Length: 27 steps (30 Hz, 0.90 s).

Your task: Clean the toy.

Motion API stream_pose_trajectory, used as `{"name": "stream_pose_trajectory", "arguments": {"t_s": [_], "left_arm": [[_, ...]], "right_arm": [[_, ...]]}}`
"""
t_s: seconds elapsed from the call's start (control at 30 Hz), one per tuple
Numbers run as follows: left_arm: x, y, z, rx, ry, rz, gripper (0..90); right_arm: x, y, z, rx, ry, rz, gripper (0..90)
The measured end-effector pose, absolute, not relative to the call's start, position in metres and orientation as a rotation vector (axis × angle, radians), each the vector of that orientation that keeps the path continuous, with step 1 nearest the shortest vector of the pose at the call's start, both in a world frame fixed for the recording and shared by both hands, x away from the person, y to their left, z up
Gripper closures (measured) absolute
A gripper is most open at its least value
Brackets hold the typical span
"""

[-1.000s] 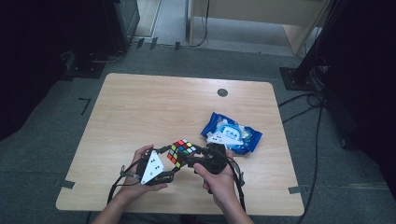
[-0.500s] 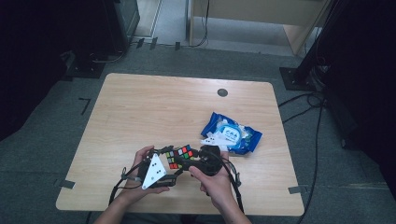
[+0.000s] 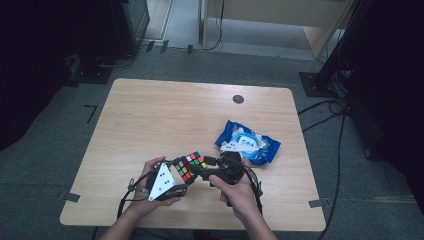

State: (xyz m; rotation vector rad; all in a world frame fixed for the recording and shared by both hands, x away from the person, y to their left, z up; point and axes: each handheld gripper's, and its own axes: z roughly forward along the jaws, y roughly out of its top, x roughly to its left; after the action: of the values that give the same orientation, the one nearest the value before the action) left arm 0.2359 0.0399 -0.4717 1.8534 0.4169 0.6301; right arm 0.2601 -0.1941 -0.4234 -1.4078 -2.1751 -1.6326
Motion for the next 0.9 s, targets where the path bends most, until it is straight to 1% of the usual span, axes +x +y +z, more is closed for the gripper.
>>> {"name": "stream_pose_trajectory", "arguments": {"t_s": [0.03, 0.13, 0.23, 0.33, 0.5, 0.57, 0.67, 0.73, 0.87, 0.9], "left_arm": [[0.240, 0.046, -0.472, 1.837, 0.455, 0.621, 33.6], [0.244, 0.052, -0.470, 1.821, 0.491, 0.604, 33.6], [0.245, 0.054, -0.470, 1.820, 0.497, 0.605, 33.6], [0.245, 0.052, -0.470, 1.828, 0.488, 0.602, 33.6], [0.244, 0.050, -0.471, 1.834, 0.478, 0.597, 33.6], [0.244, 0.051, -0.471, 1.834, 0.482, 0.596, 33.6], [0.244, 0.051, -0.471, 1.833, 0.485, 0.591, 33.6], [0.244, 0.051, -0.471, 1.834, 0.484, 0.593, 33.6], [0.244, 0.051, -0.471, 1.834, 0.481, 0.590, 33.6], [0.244, 0.050, -0.471, 1.835, 0.481, 0.588, 33.6]], "right_arm": [[0.260, -0.200, -0.420, -1.414, -2.164, -1.667, 28.8], [0.264, -0.218, -0.413, -1.493, -2.195, -1.743, 29.1], [0.269, -0.231, -0.418, -1.656, -2.377, -1.729, 29.9], [0.278, -0.238, -0.439, -1.790, -2.551, -1.624, 33.0], [0.288, -0.237, -0.479, -1.888, -2.769, -1.423, 38.6], [0.290, -0.236, -0.488, -1.880, -2.854, -1.379, 43.5], [0.294, -0.239, -0.498, -1.875, -2.888, -1.319, 56.6], [0.296, -0.242, -0.504, -1.879, -2.872, -1.255, 66.8], [0.295, -0.250, -0.502, -1.883, -2.801, -1.317, 83.6], [0.294, -0.252, -0.500, -1.887, -2.786, -1.344, 85.7]]}}
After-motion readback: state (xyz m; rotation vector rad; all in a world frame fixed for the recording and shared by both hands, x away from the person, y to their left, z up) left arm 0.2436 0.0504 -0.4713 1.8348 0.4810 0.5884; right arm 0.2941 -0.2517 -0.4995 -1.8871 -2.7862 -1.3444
